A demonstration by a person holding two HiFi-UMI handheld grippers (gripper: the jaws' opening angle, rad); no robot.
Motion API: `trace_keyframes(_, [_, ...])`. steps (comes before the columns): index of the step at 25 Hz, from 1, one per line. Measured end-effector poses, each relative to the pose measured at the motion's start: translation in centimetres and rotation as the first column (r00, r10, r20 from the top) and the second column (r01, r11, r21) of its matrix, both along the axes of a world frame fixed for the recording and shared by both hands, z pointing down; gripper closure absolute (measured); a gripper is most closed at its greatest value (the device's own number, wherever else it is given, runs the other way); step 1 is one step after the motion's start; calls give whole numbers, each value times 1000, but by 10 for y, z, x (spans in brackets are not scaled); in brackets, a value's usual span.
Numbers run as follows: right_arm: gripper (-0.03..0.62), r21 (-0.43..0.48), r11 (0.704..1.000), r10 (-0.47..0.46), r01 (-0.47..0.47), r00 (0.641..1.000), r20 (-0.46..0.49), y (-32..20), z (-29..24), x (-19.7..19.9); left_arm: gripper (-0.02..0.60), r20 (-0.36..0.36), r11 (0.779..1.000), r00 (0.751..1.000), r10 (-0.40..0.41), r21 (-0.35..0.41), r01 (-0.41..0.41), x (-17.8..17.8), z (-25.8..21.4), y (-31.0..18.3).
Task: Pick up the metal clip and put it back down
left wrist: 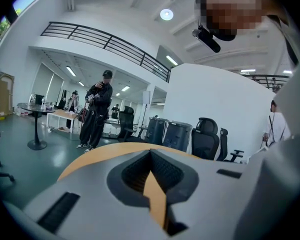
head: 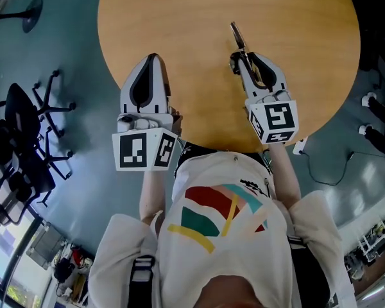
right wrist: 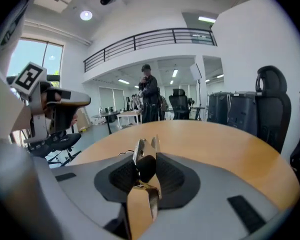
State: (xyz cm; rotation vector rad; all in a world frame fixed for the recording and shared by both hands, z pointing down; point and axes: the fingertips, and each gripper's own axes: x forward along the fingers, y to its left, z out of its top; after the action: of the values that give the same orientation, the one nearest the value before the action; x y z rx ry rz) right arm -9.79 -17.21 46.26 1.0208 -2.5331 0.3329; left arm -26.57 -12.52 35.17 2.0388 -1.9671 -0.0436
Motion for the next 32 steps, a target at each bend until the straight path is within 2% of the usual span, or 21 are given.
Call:
trace_keyframes(6, [487,207,977,12,-43,989,149,13,-133,39,537,24,991,997,68,118,-70,54,-69,10])
trace_keyframes(10, [487,361,928,2,-95,968,250,30,-214,82,537,81,960,990,115,247,-131,103,-125,11])
trace_keyframes(13, [487,429,895,-16,-123,952,305,53,-253,112,537,99,939,987,127,309,-152,134,-154,21])
trace_keyframes(18, [487,487,862,-43,-139,938,345,91,-287,164,537,120,915,980,159,354,-192,191,-179,41])
trace_keyframes(21, [487,503,853,-50,-141,936,348,107,-294,183,537,126,905,978,169,372,-205,212,-188,52])
trace_keyframes(26, [487,517,844,-60,-142,933,354,120,-299,199,537,153,895,974,167,392,-215,227,-199,59])
trace_keyframes(29, [487,525,839,-66,-140,933,355,120,-302,203,537,143,883,976,163,421,-209,231,-208,62])
trace_keyframes(32, [487,528,838,-71,-138,932,357,121,-303,204,537,153,885,975,162,415,-212,232,-209,61])
